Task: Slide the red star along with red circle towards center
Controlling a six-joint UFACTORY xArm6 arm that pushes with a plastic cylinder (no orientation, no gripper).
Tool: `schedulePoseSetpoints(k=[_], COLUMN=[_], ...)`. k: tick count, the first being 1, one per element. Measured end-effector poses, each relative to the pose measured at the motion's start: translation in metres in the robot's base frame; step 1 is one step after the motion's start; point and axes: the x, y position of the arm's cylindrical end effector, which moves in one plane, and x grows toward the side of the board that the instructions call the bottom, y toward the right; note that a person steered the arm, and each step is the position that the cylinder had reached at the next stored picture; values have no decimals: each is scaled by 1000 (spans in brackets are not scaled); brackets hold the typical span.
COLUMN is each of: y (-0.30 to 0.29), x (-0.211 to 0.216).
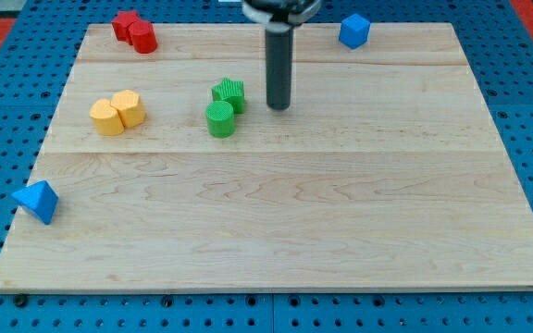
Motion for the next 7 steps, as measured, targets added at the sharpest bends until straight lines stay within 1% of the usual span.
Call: schedulePoseSetpoints(k=[1, 2, 3, 4, 5, 7], y=[-32, -52, -52, -30, -61, -259], x=[-38, 31, 86, 24, -47, -63])
